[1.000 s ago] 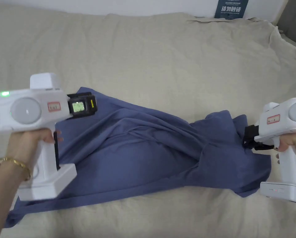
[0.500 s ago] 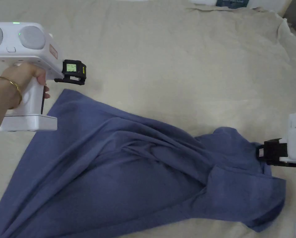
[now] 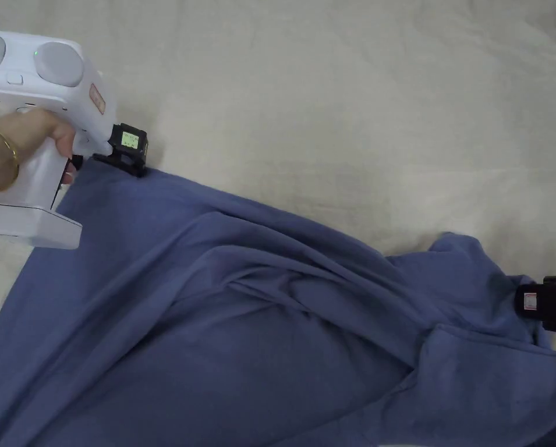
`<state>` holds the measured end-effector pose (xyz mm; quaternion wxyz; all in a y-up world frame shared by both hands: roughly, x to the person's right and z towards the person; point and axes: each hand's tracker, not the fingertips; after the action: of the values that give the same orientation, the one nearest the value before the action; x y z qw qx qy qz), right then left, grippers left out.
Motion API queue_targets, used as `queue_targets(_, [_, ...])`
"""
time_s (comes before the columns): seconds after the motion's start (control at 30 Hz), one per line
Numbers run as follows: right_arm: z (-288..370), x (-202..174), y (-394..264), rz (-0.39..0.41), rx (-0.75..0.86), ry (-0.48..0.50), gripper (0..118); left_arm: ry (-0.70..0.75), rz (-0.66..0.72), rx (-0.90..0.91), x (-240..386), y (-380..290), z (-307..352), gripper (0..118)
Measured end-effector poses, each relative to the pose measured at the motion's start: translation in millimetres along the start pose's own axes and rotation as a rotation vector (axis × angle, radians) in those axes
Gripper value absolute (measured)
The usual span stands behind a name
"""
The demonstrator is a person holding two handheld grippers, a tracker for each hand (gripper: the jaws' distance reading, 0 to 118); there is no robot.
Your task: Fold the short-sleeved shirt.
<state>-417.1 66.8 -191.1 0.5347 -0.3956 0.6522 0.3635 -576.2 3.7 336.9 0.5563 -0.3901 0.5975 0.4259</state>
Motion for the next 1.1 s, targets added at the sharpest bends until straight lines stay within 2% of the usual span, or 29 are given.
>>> queue_targets(0.07, [-1.8, 0.3, 0.3, 0.002, -0.005, 0.000, 1, 0.020, 0.006, 0.016, 1.0, -0.7, 3.4, 76])
queue_targets(0.1, [-3.2, 0.8, 1.6, 0.001, -0.012, 0.008, 1, -0.008, -0.004, 0.014, 1.1, -1.9, 9.8, 64])
queue_targets(0.17, [-5.0, 1.3, 4.6, -0.007, -0.017, 0.020, 1, -0.003, -0.054, 0.022, 4.0, -4.1, 17.4, 24])
queue_targets(0.2, [-4.4, 0.0, 5.2, -0.009, -0.014, 0.019, 1, -0.049, -0.051, 0.028, 4.3, -6.5, 20.4, 0])
queue_targets(0.33, [1.7, -1.1, 7.4, -0.023, 0.004, 0.029, 1, -0.012, -0.015, 0.066, 9.4, -19.1, 30.6, 0])
queue_targets(0.43, [9.2, -0.1, 10.7, -0.045, 0.003, 0.070, 1, -0.023, 0.065, 0.173, 6.0, -33.1, 56.9, 0])
queue_targets(0.53, [27.1, -1.8, 15.8, -0.057, 0.040, 0.068, 1, -0.053, 0.133, 0.279, -1.4, -44.4, 93.9, 0])
queue_targets(0.67, [69.3, -10.0, 23.2, -0.034, 0.152, 0.057, 1, -0.082, 0.190, 0.426, -13.6, -62.6, 159.7, 0])
queue_targets(0.87, [149.5, -24.5, 35.7, -0.018, 0.330, 0.080, 1, -0.041, 0.267, 0.644, -39.1, -91.9, 273.8, 0])
queue_targets(1.1, [257.0, -48.1, 49.7, 0.046, 0.550, 0.086, 1, -0.001, 0.307, 0.876, -48.5, -143.1, 405.3, 0])
